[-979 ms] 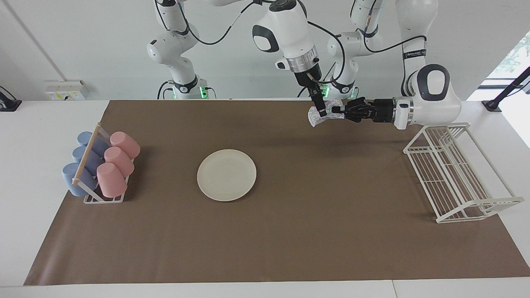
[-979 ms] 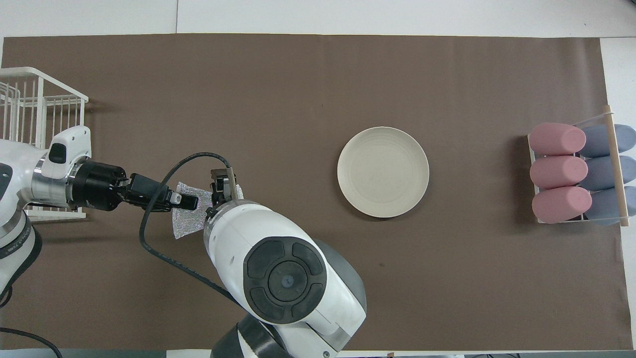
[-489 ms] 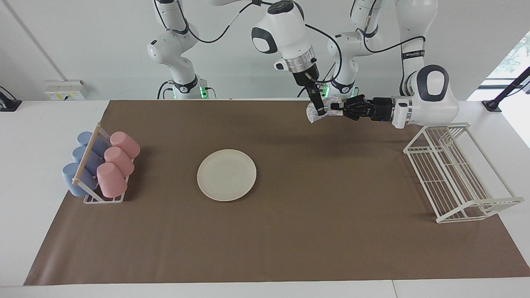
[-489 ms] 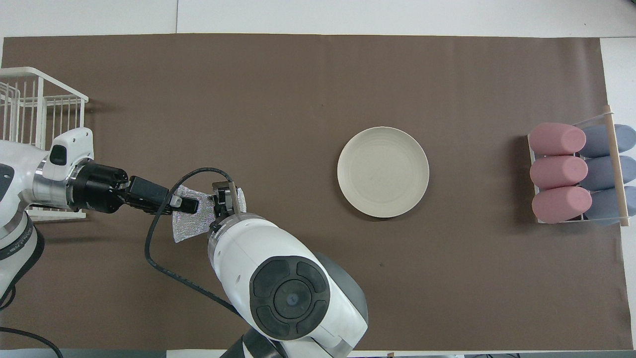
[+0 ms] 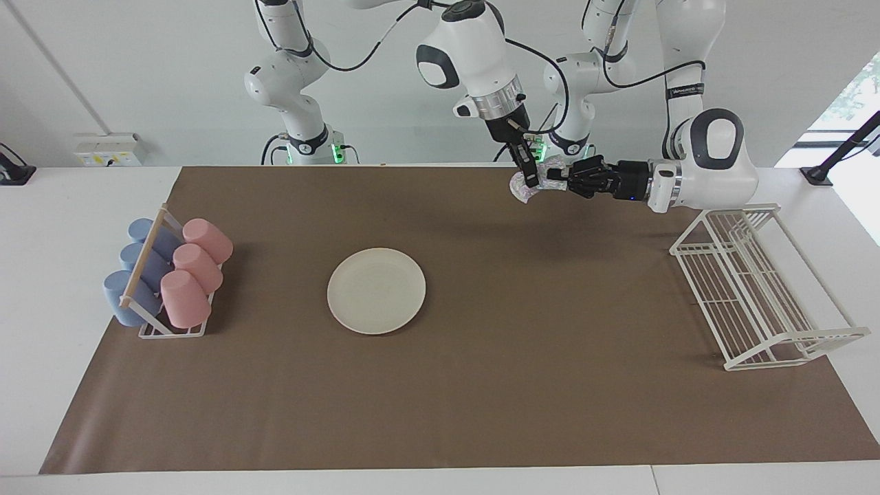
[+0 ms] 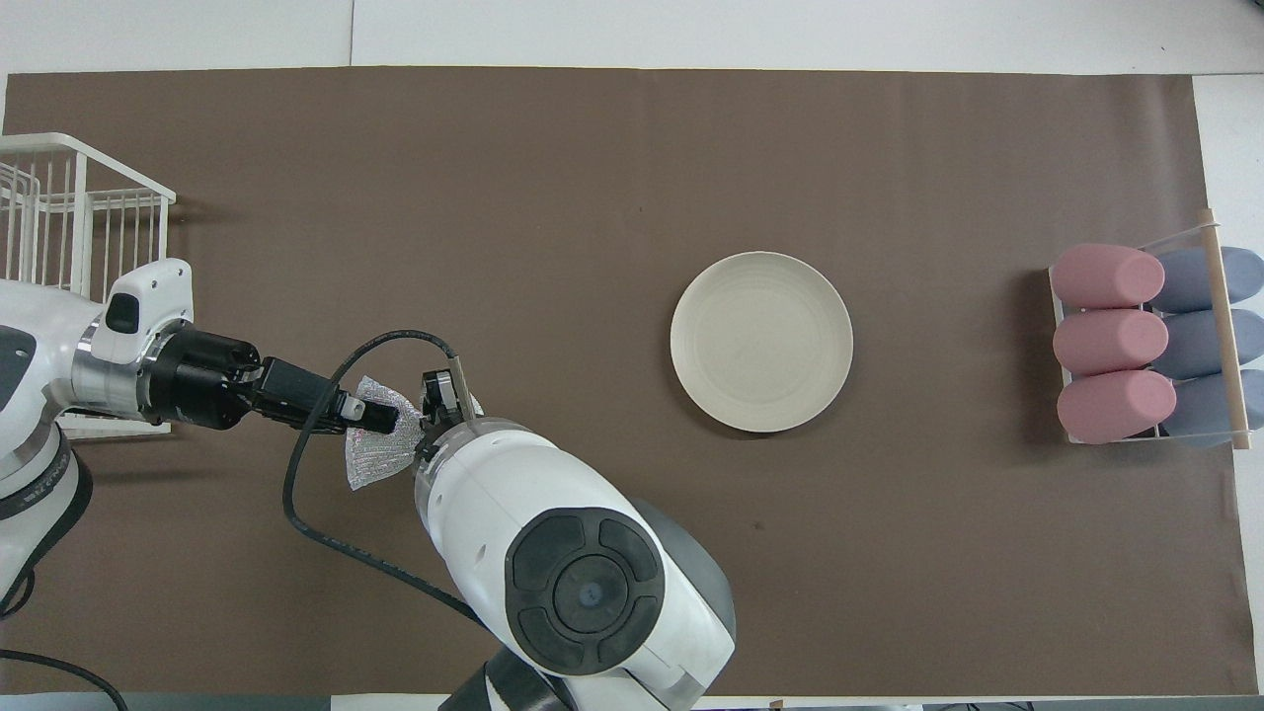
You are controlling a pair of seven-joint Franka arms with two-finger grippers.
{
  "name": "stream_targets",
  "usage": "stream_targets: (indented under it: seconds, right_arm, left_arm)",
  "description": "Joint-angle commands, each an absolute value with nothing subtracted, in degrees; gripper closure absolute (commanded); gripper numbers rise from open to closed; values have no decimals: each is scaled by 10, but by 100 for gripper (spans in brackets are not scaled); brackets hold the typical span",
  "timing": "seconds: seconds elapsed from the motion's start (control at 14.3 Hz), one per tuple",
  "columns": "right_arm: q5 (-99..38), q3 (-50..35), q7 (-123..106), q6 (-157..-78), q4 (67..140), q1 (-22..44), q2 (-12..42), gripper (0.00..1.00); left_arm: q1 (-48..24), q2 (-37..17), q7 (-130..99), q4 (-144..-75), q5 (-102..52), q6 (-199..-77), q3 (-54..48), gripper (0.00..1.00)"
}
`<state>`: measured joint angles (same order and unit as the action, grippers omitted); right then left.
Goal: Wipe plate with sponge
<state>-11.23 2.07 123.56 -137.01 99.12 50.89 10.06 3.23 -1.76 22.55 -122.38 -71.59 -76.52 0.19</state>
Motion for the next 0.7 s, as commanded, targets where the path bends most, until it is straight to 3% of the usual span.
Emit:
stream_targets:
  seconds: [0.0,0.42,0.63]
  right_arm:
    - [-116,18,1221,-1368,1012,508,86,100]
    - [-46,20,1188,-1301,1013,499,79,100]
    - [-41,21,1073,-1268,1031,435,72,100]
  left_arm:
    - [27,-8,238,-1230,-722,-758,9,1]
    - [28,-8,239,-1230,-721,-756,10,0]
    - [28,-9,242,-1230,-701,-761,10,0]
